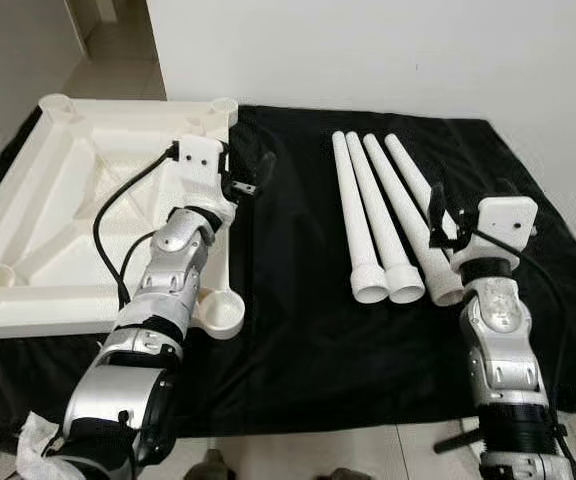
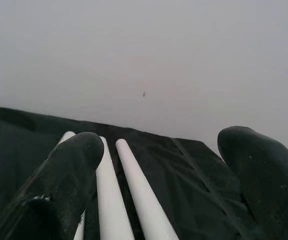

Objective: Building children table

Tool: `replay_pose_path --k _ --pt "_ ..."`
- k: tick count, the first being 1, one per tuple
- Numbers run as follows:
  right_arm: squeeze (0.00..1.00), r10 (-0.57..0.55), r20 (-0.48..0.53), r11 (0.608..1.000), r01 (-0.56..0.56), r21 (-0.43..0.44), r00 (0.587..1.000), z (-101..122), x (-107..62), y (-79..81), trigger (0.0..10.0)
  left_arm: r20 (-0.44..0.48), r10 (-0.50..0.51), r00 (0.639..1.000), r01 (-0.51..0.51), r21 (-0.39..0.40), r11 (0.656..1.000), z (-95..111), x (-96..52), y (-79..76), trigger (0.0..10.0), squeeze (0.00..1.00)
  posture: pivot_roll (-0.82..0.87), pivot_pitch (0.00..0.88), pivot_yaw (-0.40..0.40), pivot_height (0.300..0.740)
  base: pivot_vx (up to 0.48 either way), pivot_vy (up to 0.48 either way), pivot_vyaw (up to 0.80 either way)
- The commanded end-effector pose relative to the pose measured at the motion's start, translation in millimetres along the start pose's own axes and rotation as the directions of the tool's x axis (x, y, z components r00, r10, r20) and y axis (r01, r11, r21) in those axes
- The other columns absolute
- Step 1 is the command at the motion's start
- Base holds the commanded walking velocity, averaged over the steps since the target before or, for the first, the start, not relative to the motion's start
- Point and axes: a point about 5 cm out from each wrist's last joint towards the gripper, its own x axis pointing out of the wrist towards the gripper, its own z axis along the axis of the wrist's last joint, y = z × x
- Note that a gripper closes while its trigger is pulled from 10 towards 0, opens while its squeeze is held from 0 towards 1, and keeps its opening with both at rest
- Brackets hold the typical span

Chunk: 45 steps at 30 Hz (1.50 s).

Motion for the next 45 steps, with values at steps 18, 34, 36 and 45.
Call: replay_pose_path --k 18,34,36,45 --pt "0.00 0.096 -0.318 0.978 -0.030 0.207 0.943 -54.8 -29.5 11.8 10.0 -0.081 -0.127 0.989 0.130 0.033 0.991 -6.5 -1.9 -16.2 10.0 0.00 0.00 0.000 0.006 0.740 0.000 0.000 0.00" --pt "0.00 0.294 -0.358 0.940 -0.200 0.275 0.887 -67.4 -32.4 30.1 10.0 -0.090 -0.118 0.989 0.121 0.026 0.992 -5.0 -2.5 -14.4 10.0 0.00 0.01 0.000 0.004 0.740 0.000 0.000 0.00" --pt "0.00 0.297 -0.362 0.936 -0.195 0.293 0.884 -68.5 -31.4 30.8 10.0 -0.088 -0.114 0.990 0.117 0.028 0.993 -4.6 -2.9 -14.2 10.0 0.00 0.02 0.000 -0.001 0.740 0.000 0.000 0.00" --pt "0.00 0.257 -0.412 0.933 -0.112 0.343 0.874 -81.8 -40.7 30.8 10.0 -0.082 -0.094 0.992 0.096 0.028 0.995 -4.0 -4.7 -12.3 10.0 0.00 0.02 0.000 -0.006 0.740 0.000 0.000 0.00"
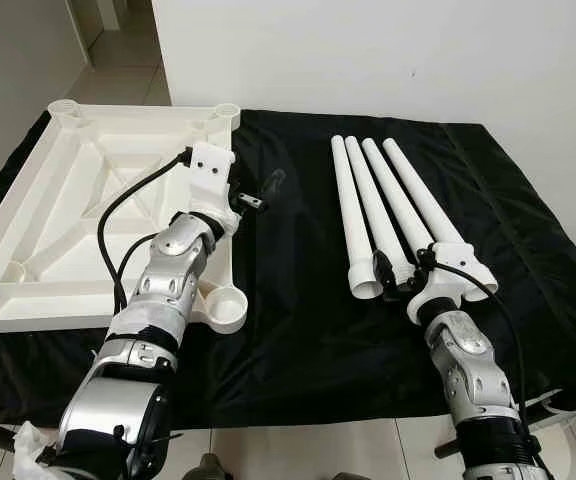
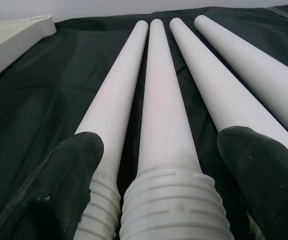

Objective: Building children table

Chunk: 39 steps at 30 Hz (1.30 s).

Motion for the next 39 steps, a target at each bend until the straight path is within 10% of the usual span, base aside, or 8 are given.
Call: replay_pose_path --k 1,12,17,22,23,37,38,39 --pt "0.00 -0.033 -0.055 0.999 0.035 0.034 0.998 -15.1 -5.0 -4.0 10.0 0.001 -0.003 1.000 0.003 0.001 1.000 0.7 -1.0 -0.5 10.0 0.00 0.02 0.000 -0.006 0.740 0.000 0.000 0.00" --pt "0.00 -0.040 -0.080 0.995 0.048 0.090 0.996 -25.8 -11.5 -4.0 6.9 0.007 -0.002 1.000 0.002 -0.007 1.000 1.7 -0.2 -1.5 10.0 0.00 0.01 0.000 0.001 0.740 0.000 0.000 0.00" --pt "0.00 -0.047 -0.112 0.992 0.059 0.110 0.993 -36.3 -16.9 -2.2 0.0 0.007 -0.002 1.000 0.002 -0.013 1.000 1.7 0.4 -2.4 10.0 0.00 0.01 0.000 0.001 0.740 0.000 0.000 0.00" --pt "0.00 -0.065 -0.117 0.991 0.077 0.105 0.991 -37.6 -17.8 -2.5 0.0 0.007 -0.003 1.000 0.003 -0.015 1.000 1.8 0.4 -2.6 10.0 0.00 0.00 0.000 0.003 0.740 0.000 0.000 0.00" --pt "0.00 -0.073 -0.123 0.991 0.086 0.103 0.990 -38.7 -17.7 -3.1 10.0 0.007 -0.002 1.000 0.003 -0.014 1.000 1.8 0.3 -2.6 10.0 0.00 0.00 0.000 0.003 0.740 0.000 0.000 0.00" --pt "0.00 -0.084 -0.165 0.987 0.105 0.121 0.983 -40.3 -14.0 -5.1 10.0 0.007 0.006 1.000 -0.006 -0.019 1.000 2.5 0.0 -1.1 10.0 0.00 0.01 0.000 0.001 0.740 0.000 0.000 0.00" --pt "1.00 -0.085 -0.165 0.985 0.107 0.134 0.983 -39.6 -14.1 -5.1 10.0 0.007 0.008 1.000 -0.008 -0.019 1.000 2.6 -0.1 -0.7 10.0 0.00 0.01 0.000 0.001 0.740 0.000 0.000 0.00" --pt "1.00 -0.085 -0.165 0.985 0.107 0.134 0.983 -39.6 -14.1 -5.1 10.0 0.007 0.008 1.000 -0.008 -0.019 1.000 2.6 -0.1 -0.7 10.0 0.00 0.01 0.000 0.001 0.740 0.000 0.000 0.00"
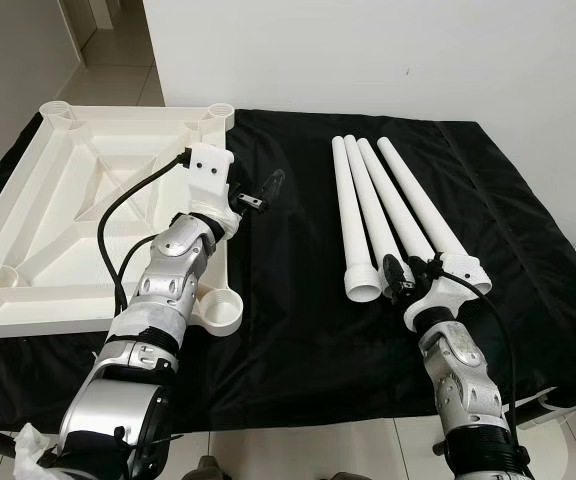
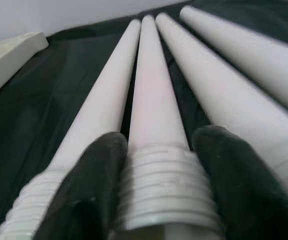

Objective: Building children table

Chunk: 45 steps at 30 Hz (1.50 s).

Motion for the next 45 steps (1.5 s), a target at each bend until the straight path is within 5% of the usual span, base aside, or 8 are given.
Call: replay_pose_path --k 1,4,5,16,18,28,31,45 --pt "1.00 -0.053 -0.115 0.998 0.057 0.026 0.992 -22.0 -7.0 -9.0 10.0 -0.007 0.009 1.000 -0.009 -0.005 1.000 -1.0 -1.0 0.3 10.0 0.00 0.01 0.000 0.001 0.740 0.000 0.000 0.00" --pt "1.00 -0.064 -0.121 0.998 0.062 -0.021 0.991 -20.8 -7.3 -9.9 10.0 -0.007 0.010 1.000 -0.010 -0.002 1.000 -0.5 -1.3 1.0 10.0 0.00 0.01 0.000 0.003 0.740 0.000 0.000 0.00" --pt "0.00 -0.067 -0.126 0.997 0.064 -0.033 0.990 -20.8 -7.5 -10.3 10.0 -0.007 0.009 1.000 -0.009 -0.003 1.000 -0.6 -1.1 0.7 10.0 0.00 0.01 0.000 0.005 0.740 0.000 0.000 0.00" --pt "0.00 -0.059 -0.119 0.997 0.053 -0.053 0.991 -19.3 -7.6 -10.0 10.0 -0.009 0.008 1.000 -0.008 -0.004 1.000 -0.8 -0.7 -0.3 10.0 0.00 0.01 0.000 0.008 0.740 0.000 0.000 0.00" --pt "0.00 -0.038 -0.111 0.998 0.033 -0.048 0.993 -18.7 -8.1 -6.7 0.0 -0.010 0.006 1.000 -0.006 -0.004 1.000 -1.0 -1.1 -0.9 10.0 0.00 0.01 0.000 0.005 0.740 0.000 0.000 0.00" --pt "0.00 0.037 0.020 0.997 -0.036 -0.063 0.999 -0.7 -9.8 3.2 0.0 -0.011 0.007 1.000 -0.007 -0.001 1.000 -1.8 -1.4 -1.8 10.0 0.00 0.01 0.000 -0.004 0.740 0.000 0.000 0.00" --pt "0.00 0.053 0.107 0.995 -0.043 -0.086 0.993 12.7 -9.9 6.2 10.0 -0.012 0.005 1.000 -0.005 -0.004 1.000 -2.1 -0.9 -2.9 10.0 0.00 0.01 0.000 -0.004 0.740 0.000 0.000 0.00" --pt "0.00 0.044 0.358 0.999 -0.034 -0.035 0.933 58.4 -13.9 8.6 10.0 -0.016 -0.041 0.999 0.042 0.060 0.997 0.7 -3.8 4.2 10.0 0.00 0.01 0.000 -0.002 0.740 0.000 0.000 0.00"
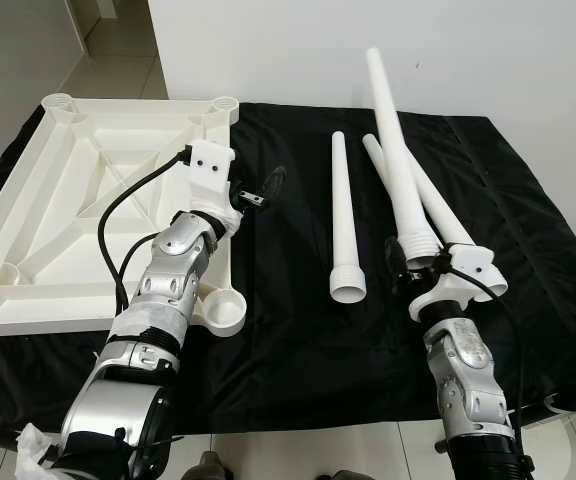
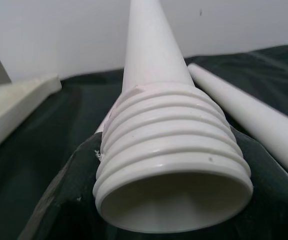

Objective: Building children table

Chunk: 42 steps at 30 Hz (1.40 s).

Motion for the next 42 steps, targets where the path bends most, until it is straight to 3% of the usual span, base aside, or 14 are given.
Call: replay_pose_path --k 1,2,3,8,11,13,15,17,18,20,25,34,37,42 --pt "0.00 0.007 0.108 1.000 -0.008 0.009 0.994 22.6 3.9 -0.2 10.0 -0.005 -0.055 0.998 0.056 0.079 0.995 2.4 -5.1 9.6 10.0 0.00 0.01 0.000 0.000 0.740 0.000 0.000 0.00" --pt "0.00 0.007 0.108 1.000 -0.008 0.009 0.994 22.6 3.9 -0.2 10.0 -0.005 -0.055 0.998 0.056 0.079 0.995 2.4 -5.1 9.6 10.0 0.00 0.01 0.000 0.000 0.740 0.000 0.000 0.00" --pt "0.00 0.012 0.137 1.000 -0.011 -0.003 0.991 29.8 4.5 -0.6 10.0 0.010 -0.088 0.996 0.086 0.156 0.984 9.0 -8.9 18.8 10.0 0.00 0.01 0.000 -0.001 0.740 0.000 0.000 0.00" --pt "0.00 0.012 0.147 1.000 -0.009 -0.021 0.989 33.6 4.9 -3.1 10.0 -0.021 -0.209 0.978 0.209 0.213 0.955 12.7 -17.5 25.1 10.0 0.00 0.02 0.000 -0.001 0.740 0.000 0.000 0.00" --pt "0.00 0.018 0.150 0.999 -0.012 -0.039 0.989 34.7 4.3 -5.8 10.0 -0.070 -0.341 0.937 0.348 0.233 0.908 14.6 -32.5 33.0 10.0 0.00 0.02 0.000 0.002 0.740 0.000 0.000 0.00" --pt "0.00 0.024 0.151 0.999 -0.018 -0.041 0.988 35.1 3.5 -6.2 10.0 -0.138 -0.455 0.880 0.472 0.149 0.869 5.1 -45.5 27.8 10.0 0.00 0.03 0.000 0.002 0.740 0.000 0.000 0.00" --pt "0.00 0.025 0.152 0.999 -0.019 -0.042 0.988 35.3 3.2 -6.4 10.0 -0.160 -0.496 0.853 0.515 0.111 0.850 1.3 -50.2 24.8 10.0 0.00 0.03 0.000 0.004 0.740 0.000 0.000 0.00" --pt "0.00 0.027 0.148 0.999 -0.021 -0.038 0.989 35.2 2.9 -7.7 10.0 -0.246 -0.556 0.794 0.595 0.122 0.795 -8.7 -62.9 24.7 10.0 0.00 0.04 0.000 0.006 0.740 0.000 0.000 0.00" --pt "0.00 0.027 0.148 0.999 -0.021 -0.038 0.989 35.2 2.9 -7.7 10.0 -0.246 -0.556 0.794 0.595 0.122 0.795 -8.7 -62.9 24.7 10.0 0.00 0.04 0.000 0.006 0.740 0.000 0.000 0.00" --pt "0.00 0.027 0.147 0.999 -0.022 -0.039 0.989 35.4 2.9 -8.5 10.0 -0.305 -0.587 0.750 0.641 0.112 0.760 -14.3 -71.6 26.9 10.0 0.00 0.04 0.000 0.008 0.740 0.000 0.000 0.00" --pt "0.00 0.024 0.149 0.999 -0.019 -0.036 0.989 36.5 2.4 -9.1 10.0 -0.346 -0.591 0.729 0.658 0.114 0.744 -14.3 -77.6 35.9 10.0 0.00 0.04 0.000 0.008 0.740 0.000 0.000 0.00" --pt "0.00 0.025 0.143 0.999 -0.019 -0.047 0.989 36.3 0.5 -10.5 10.0 -0.433 -0.542 0.720 0.637 0.102 0.764 -11.6 -87.0 60.1 10.0 0.00 0.04 0.000 0.009 0.740 0.000 0.000 0.00" --pt "0.00 0.027 0.138 0.999 -0.020 -0.050 0.990 35.8 -1.3 -11.4 10.0 -0.544 -0.501 0.673 0.649 0.109 0.753 -15.4 -103.4 75.3 10.0 0.00 0.03 0.000 0.008 0.740 0.000 0.000 0.00" --pt "0.00 0.027 0.135 0.998 -0.019 -0.057 0.991 35.9 -1.5 -12.6 10.0 -0.629 -0.465 0.623 0.666 0.116 0.736 -21.1 -116.1 83.1 10.0 0.00 0.03 0.000 0.005 0.740 0.000 0.000 0.00"
